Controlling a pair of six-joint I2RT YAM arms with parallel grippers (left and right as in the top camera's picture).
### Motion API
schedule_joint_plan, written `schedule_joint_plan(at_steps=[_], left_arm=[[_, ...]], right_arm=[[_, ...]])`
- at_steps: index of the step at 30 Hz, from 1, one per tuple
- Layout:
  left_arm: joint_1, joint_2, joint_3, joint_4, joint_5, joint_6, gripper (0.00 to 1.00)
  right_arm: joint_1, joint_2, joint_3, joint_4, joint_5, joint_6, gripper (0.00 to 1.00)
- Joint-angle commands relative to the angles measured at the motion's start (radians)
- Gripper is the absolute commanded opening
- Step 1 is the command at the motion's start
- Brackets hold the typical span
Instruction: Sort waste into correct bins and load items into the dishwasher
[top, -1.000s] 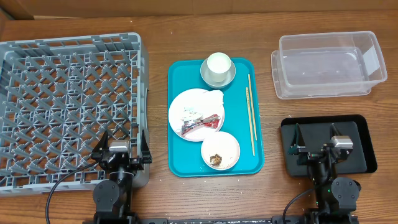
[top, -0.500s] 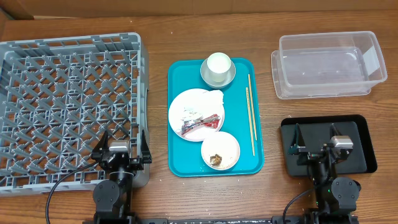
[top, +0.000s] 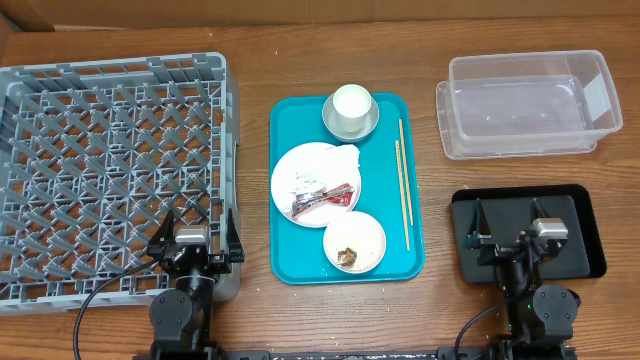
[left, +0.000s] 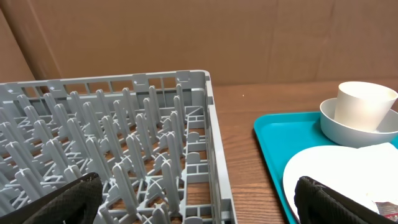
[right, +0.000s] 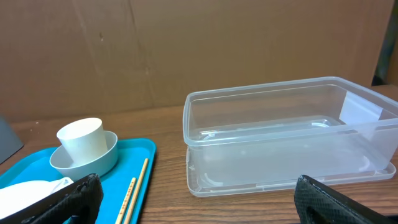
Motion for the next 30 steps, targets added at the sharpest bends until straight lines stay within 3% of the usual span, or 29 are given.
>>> schedule_joint_plan(at_steps=[1,14,16,22,27,30], left_arm=[[-0.006,-0.009,-0.003,0.002,0.006,0.02,1.0],[-0.006,-0.009,-0.003,0.008,0.006,0.019,1.0],[-0.006,-0.009,-0.003,0.064,0.035,-0.004,1.0],[-0.006,-0.009,-0.003,0.222,0.391,-0.206,1.0],[-0.006,-0.009,-0.003,0.503,0.48,-0.211,1.0],[-0.006,-0.008,0.018,0.54,0.48,-0.215,1.0]], right_arm=[[0.006,-0.01,-0.011,0.005,0.002,0.003,1.0],[0.006,-0.01,-0.011,0.005,0.002,0.003,1.0],[0.006,-0.01,-0.011,0.005,0.002,0.003,1.0],[0.006,-0.01,-0.011,0.005,0.002,0.003,1.0],[0.006,-0.01,-0.011,0.005,0.002,0.003,1.0],[0.006,-0.01,-0.011,0.005,0.002,0.003,1.0]])
